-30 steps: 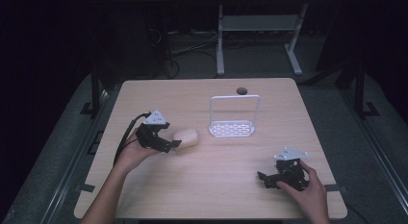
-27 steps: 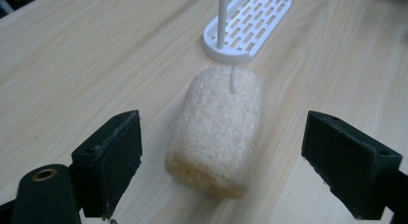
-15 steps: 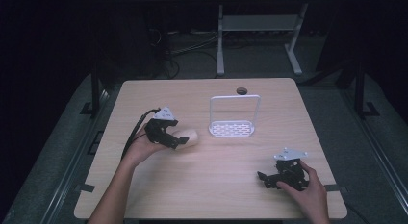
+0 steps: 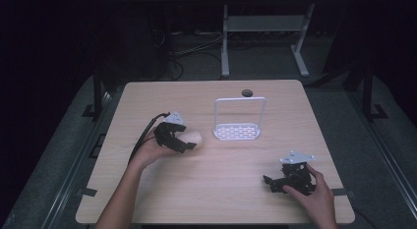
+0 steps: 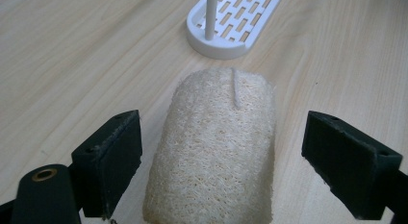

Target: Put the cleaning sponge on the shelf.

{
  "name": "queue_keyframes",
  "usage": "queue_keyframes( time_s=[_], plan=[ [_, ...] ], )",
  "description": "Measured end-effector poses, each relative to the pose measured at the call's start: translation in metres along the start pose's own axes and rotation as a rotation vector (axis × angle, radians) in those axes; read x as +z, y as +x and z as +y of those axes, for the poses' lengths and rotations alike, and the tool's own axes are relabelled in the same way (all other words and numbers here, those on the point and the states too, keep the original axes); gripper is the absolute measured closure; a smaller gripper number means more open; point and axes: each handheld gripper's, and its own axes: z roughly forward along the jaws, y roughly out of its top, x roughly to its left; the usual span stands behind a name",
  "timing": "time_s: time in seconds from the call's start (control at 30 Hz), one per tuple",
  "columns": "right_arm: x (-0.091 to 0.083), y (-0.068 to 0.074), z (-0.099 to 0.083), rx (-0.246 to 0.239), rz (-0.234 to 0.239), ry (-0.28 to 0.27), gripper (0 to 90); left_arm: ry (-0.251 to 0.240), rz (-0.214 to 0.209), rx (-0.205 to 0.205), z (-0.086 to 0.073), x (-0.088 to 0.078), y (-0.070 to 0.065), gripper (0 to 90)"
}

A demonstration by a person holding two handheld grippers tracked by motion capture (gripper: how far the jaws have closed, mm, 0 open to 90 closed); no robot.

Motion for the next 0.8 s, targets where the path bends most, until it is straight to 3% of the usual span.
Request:
queue_keyframes(
  time_s=[0.63, 0.8],
  plan=[
    [0.0, 0.0, 0.0, 0.0, 0.0, 0.0, 0.0, 0.081, 0.003, 0.04, -0.006, 0.022, 0.003, 13.7],
    [0.0, 0.0, 0.0, 0.0, 0.0, 0.0, 0.0, 0.083, -0.003, 0.035, -0.006, 0.025, 0.002, 14.7]
  ],
)
